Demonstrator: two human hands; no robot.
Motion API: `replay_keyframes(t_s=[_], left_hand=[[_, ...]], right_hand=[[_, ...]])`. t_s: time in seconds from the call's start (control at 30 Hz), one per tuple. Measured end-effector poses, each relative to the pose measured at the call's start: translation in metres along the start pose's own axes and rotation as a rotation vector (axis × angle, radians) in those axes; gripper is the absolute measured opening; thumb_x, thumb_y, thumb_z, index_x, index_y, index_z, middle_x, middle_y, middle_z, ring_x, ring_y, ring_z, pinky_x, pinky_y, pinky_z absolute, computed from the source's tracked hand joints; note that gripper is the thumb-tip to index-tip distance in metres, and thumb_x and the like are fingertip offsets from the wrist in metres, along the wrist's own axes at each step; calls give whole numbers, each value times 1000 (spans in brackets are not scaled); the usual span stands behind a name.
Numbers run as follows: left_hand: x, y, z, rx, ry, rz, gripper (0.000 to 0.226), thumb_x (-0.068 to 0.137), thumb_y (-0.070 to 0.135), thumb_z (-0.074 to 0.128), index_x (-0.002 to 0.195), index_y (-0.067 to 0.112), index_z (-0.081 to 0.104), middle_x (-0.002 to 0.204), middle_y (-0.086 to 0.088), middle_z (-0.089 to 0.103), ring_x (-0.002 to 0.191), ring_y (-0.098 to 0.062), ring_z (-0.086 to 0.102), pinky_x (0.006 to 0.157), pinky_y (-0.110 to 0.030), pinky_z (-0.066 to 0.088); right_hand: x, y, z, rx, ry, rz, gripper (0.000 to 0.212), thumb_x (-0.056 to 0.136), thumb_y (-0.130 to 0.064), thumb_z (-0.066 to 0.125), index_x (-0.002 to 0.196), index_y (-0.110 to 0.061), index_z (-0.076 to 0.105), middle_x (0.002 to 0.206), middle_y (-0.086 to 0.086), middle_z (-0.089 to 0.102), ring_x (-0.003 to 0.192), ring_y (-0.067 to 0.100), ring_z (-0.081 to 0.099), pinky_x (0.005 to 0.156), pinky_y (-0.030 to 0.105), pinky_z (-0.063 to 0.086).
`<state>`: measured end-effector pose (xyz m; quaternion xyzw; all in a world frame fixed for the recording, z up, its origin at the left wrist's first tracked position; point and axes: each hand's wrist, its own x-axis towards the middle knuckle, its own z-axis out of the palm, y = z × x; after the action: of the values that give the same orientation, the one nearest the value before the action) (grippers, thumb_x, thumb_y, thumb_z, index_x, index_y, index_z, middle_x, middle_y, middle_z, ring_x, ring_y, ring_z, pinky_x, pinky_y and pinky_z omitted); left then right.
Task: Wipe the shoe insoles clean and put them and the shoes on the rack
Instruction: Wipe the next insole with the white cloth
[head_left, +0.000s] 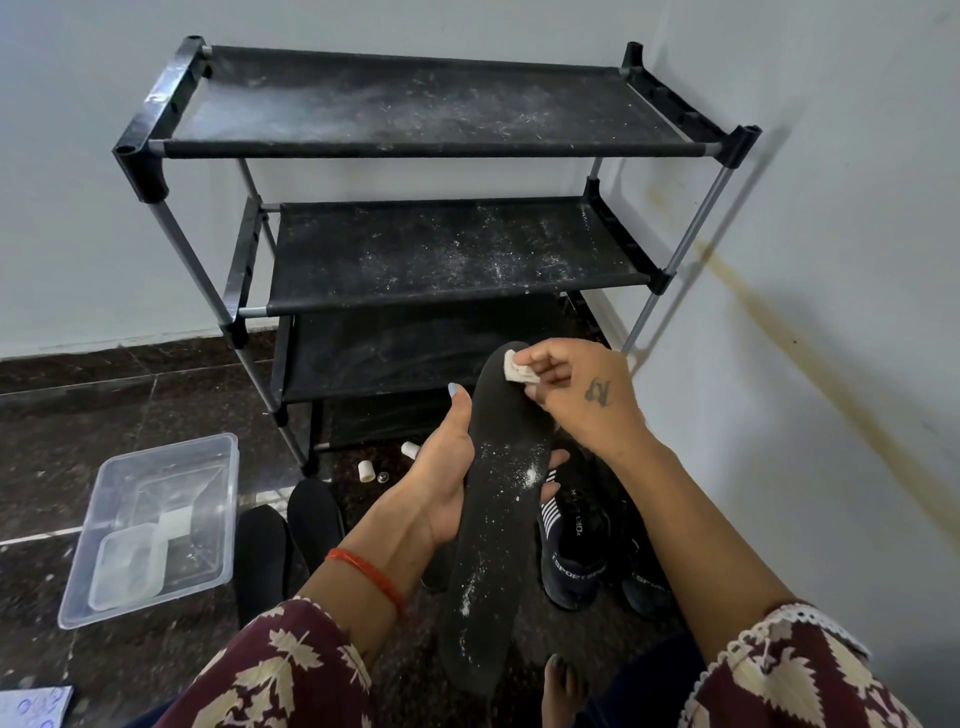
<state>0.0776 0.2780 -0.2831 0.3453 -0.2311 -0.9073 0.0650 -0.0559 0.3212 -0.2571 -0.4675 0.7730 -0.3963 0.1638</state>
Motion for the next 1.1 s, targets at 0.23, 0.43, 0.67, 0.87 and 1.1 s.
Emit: replay_keyframes(t_s=[0.23,0.43,0.67,0.87,1.1], left_hand=[[0,2,-1,-25,-8,16,85,86,73,17,124,9,58,111,-21,66,86,-31,68,74,-42,56],[0,3,0,-49,33,10,83,86,72,21,119,7,60,111,-17,68,98,-32,65,71,-43,57],[-1,-1,3,36,-20,16,79,85,72,26,129,13,55,122,-19,63,102,-32,65,78,-44,55],[-4,1,3,-12,-21,38,78,87,70,29,125,8,58,118,-20,64,93,-30,67,76,-43,56],[0,5,-2,-45,42,59,79,87,71,23,121,9,59,114,-15,67,102,-31,65,75,-44,56]], right_hand=[[-9,-12,-11,-77,-312,-92,35,73,9,63,74,-24,75,76,-17,64,72,2,62,65,22,55],[-2,3,-18,-330,92,-40,25,76,4,58,81,-13,76,88,2,70,78,13,60,68,12,39],[1,6,5,-301,222,-273,30,81,7,57,97,-13,73,91,4,64,82,15,57,71,13,39],[0,7,-3,-390,220,-81,29,82,-1,57,103,-14,71,92,9,66,85,24,59,70,24,41],[-1,-1,-18,-291,209,109,18,77,-8,60,83,-11,77,79,4,73,74,20,63,66,26,47]])
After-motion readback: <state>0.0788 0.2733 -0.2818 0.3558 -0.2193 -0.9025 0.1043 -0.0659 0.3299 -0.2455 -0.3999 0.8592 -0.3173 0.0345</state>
